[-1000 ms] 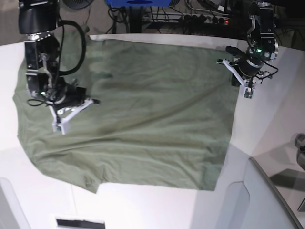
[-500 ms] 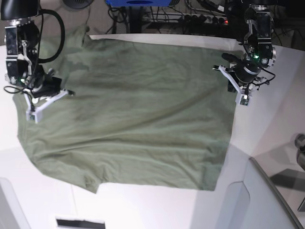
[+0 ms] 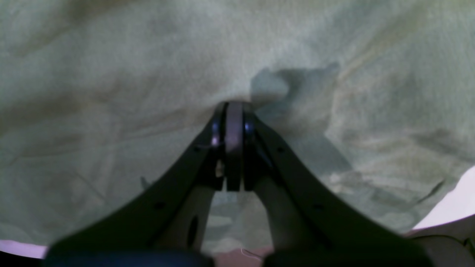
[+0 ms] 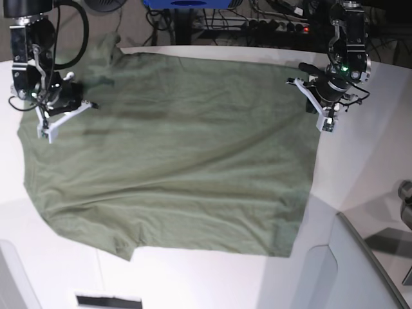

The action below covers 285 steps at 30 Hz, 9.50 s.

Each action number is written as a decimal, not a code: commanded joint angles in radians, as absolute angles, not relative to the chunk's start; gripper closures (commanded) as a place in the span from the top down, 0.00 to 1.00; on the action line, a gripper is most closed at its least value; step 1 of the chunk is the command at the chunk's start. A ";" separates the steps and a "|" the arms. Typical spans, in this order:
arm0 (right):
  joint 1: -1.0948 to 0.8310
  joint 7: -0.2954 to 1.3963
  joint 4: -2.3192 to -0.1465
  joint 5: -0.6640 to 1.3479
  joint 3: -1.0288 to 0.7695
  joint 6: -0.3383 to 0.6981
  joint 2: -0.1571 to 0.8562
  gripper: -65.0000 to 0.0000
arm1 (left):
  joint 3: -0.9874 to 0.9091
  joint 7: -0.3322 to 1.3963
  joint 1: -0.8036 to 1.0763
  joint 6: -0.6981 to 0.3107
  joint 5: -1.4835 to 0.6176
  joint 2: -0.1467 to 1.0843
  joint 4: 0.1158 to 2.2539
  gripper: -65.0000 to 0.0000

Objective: Layout the t-shirt on the table in an organized manner, then fold the t-shirt properly
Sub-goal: 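Move both grippers to the shirt's collar-side corners and grasp them, then lift the grasped corners with both grippers and pull the shirt taut, then drag the held shirt edge with both grippers away from the hem, then regrasp the shirt corners with both grippers and stretch them apart, then fold the held shirt edge over onto the body with both grippers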

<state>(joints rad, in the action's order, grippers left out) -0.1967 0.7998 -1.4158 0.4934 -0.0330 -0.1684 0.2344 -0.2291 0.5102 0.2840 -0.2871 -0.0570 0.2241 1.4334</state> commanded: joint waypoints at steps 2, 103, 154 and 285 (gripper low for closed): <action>-0.151 0.789 -1.353 0.489 -0.031 -0.171 0.225 0.00 | -0.231 0.499 0.248 -0.283 -0.061 0.229 1.385 0.00; -0.268 0.780 -1.417 0.490 -0.101 -0.068 0.254 0.00 | -0.163 0.217 0.231 -0.179 -0.068 0.312 1.211 0.00; -0.323 0.875 -1.552 0.486 -0.306 -0.070 0.255 0.00 | -0.257 0.352 0.349 -0.180 -0.071 0.308 1.405 0.00; -0.137 1.132 -1.557 0.483 -0.581 0.280 0.202 0.01 | -0.446 0.654 0.266 -0.483 -0.575 0.280 1.454 0.00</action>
<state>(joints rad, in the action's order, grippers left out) -0.1467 1.1473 -1.5406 0.4847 -0.5808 0.2798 0.1867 -0.4389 0.6758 0.2714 -0.4789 -0.5613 0.2665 1.4380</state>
